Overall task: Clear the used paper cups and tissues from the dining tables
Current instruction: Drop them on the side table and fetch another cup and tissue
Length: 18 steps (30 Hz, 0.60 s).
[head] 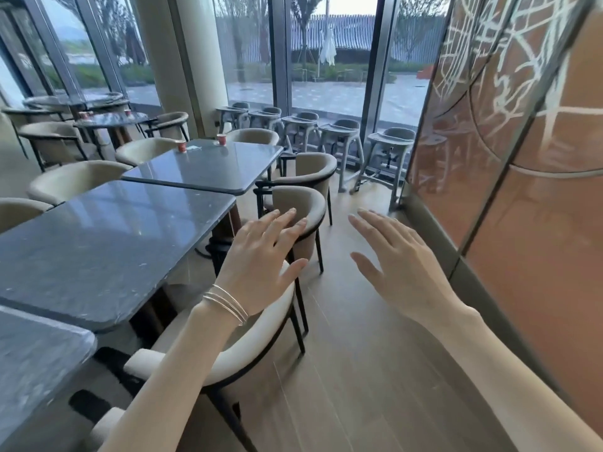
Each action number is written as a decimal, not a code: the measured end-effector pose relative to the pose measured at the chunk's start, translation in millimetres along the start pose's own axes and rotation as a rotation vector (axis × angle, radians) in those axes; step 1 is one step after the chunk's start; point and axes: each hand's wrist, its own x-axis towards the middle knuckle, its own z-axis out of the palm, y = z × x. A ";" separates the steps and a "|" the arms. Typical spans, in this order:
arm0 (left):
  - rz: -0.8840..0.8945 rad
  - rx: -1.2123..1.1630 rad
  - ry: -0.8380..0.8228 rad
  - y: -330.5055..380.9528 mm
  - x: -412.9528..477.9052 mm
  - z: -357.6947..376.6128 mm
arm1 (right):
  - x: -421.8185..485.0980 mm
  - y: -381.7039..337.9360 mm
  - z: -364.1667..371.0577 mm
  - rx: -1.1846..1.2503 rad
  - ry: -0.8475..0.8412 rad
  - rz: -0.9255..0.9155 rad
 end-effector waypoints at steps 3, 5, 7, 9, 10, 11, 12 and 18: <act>-0.012 0.028 -0.051 -4.0 32.9 31.5 | 19.0 35.7 24.4 0.010 0.000 -0.003; -0.013 0.036 -0.074 -9.9 55.8 52.6 | 33.5 59.7 44.0 0.006 -0.002 0.000; -0.012 0.017 -0.073 -17.8 81.5 72.4 | 51.7 83.5 63.4 0.009 -0.007 0.007; -0.003 0.012 -0.052 -27.4 112.6 90.8 | 76.4 107.3 80.6 0.002 -0.003 0.012; 0.002 0.013 -0.047 -32.3 128.9 98.9 | 89.8 118.4 88.0 -0.004 -0.001 0.012; 0.006 0.014 -0.045 -38.0 146.4 106.2 | 105.0 129.6 94.5 -0.007 -0.002 0.014; 0.009 0.014 -0.045 -44.1 165.4 112.9 | 121.6 140.7 100.2 -0.006 -0.006 0.017; 0.062 -0.001 0.006 -78.7 279.8 146.1 | 219.8 203.6 125.9 -0.028 -0.011 0.021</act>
